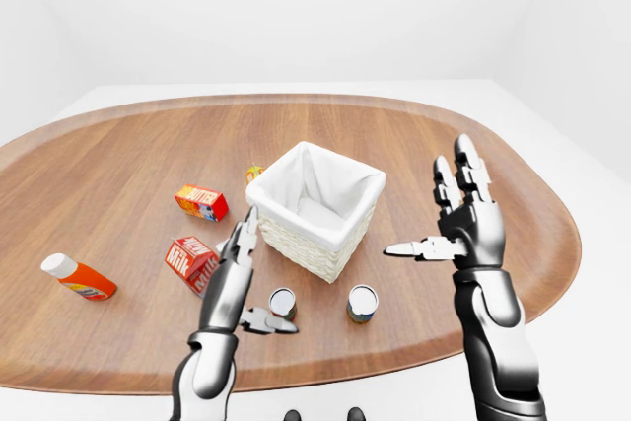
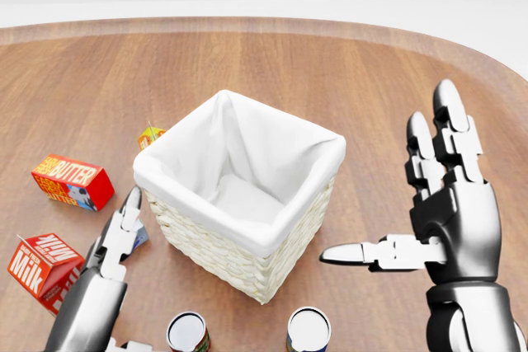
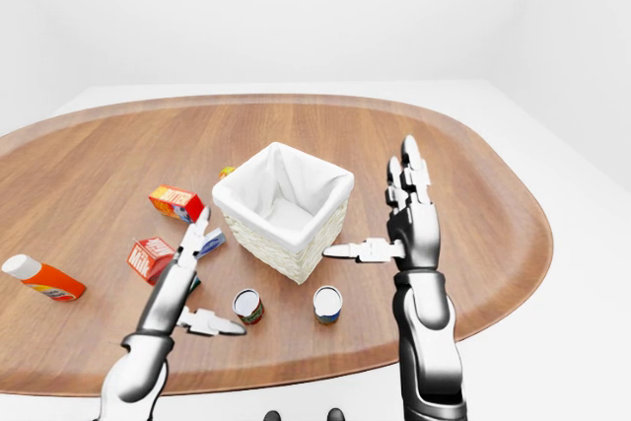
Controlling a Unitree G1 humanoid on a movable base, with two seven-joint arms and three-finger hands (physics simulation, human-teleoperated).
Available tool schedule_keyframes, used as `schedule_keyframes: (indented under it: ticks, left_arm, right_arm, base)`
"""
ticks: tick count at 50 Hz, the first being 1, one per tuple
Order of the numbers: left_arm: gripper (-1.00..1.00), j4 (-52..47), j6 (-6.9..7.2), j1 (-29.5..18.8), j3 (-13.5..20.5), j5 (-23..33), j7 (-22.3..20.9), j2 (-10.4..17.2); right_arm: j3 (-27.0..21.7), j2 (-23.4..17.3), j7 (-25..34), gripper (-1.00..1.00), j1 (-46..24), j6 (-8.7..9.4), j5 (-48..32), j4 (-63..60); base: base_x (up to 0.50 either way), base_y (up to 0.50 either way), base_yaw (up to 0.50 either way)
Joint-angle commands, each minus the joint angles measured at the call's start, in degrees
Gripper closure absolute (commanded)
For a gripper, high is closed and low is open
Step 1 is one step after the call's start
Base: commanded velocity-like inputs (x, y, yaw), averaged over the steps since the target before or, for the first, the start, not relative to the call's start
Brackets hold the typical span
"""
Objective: Pick up the tomato sauce, and put it in the basket.
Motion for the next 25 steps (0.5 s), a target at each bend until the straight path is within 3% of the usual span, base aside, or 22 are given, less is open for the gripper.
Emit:
schedule_keyframes:
  ticks: [1,10,25]
  left_arm:
    - [-1.0,1.97,0.0,-0.13,-0.36,0.1,0.96,0.29]
    - [-1.0,4.13,0.0,-0.47,-0.03,0.35,1.99,0.34]
    - [-1.0,6.44,-1.27,-0.93,0.22,0.81,2.76,0.31]
  right_arm:
    - [-0.05,-0.02,-0.01,-1.0,-0.01,0.0,0.05,0.06]
    - [0.1,0.05,-0.06,-1.0,0.18,0.0,-0.01,-0.38]
    - [0.11,0.06,-0.06,-1.0,0.14,0.0,-0.04,-0.35]
  base:
    - [0.0,0.0,0.0]
    - [0.0,0.0,0.0]
    - [0.0,0.0,0.0]
